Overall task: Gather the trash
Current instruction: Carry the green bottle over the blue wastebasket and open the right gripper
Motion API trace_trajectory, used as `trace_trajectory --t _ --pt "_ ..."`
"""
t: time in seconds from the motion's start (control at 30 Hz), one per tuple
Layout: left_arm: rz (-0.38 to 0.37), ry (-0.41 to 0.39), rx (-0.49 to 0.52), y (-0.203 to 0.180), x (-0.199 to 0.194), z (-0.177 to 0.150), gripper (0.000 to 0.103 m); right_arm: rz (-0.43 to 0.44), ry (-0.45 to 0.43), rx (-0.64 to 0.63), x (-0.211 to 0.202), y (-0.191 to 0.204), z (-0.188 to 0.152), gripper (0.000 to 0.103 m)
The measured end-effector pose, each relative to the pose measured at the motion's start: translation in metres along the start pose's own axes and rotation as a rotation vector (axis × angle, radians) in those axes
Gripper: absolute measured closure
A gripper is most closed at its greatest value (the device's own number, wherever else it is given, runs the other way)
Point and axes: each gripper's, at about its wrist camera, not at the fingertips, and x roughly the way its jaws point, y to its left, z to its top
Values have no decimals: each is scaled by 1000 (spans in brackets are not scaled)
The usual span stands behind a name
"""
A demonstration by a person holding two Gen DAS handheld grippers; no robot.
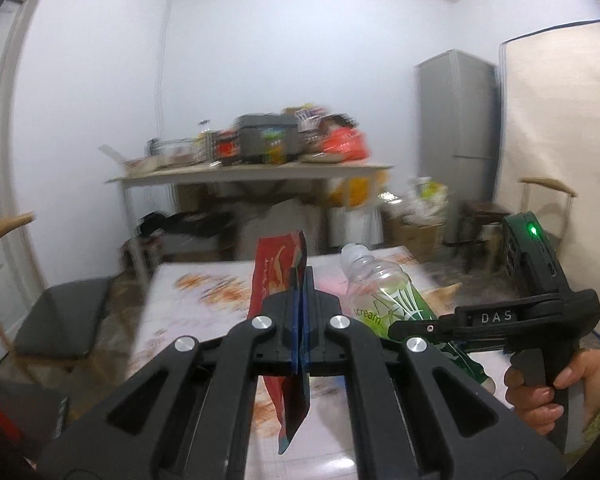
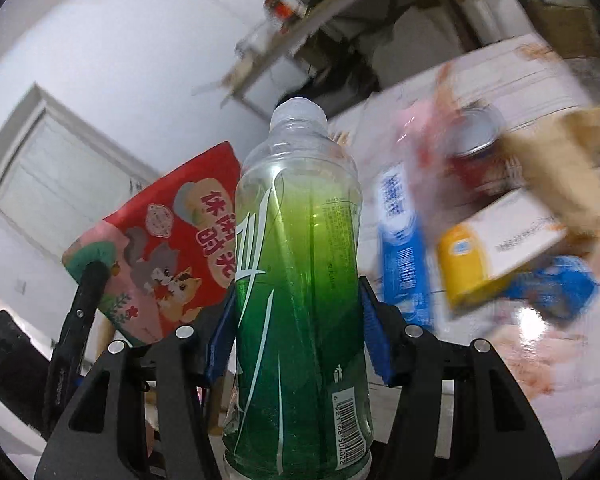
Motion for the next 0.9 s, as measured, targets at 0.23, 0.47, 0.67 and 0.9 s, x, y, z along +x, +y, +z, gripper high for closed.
trace_trajectory --t 0.23,0.47,0.67,0.9 --pt "-306 -27 28 -87 24 34 103 -117 -277 120 -134 -64 -7 48" --pt "-671 120 0 -193 83 65 103 -314 -507 328 -251 -149 -45 48" --pt "-839 488 -9 -306 176 32 103 -382 -556 592 -292 -248 -82 48" --pt "-742 825 100 -412 269 -65 102 -341 -473 858 -266 -368 -103 48"
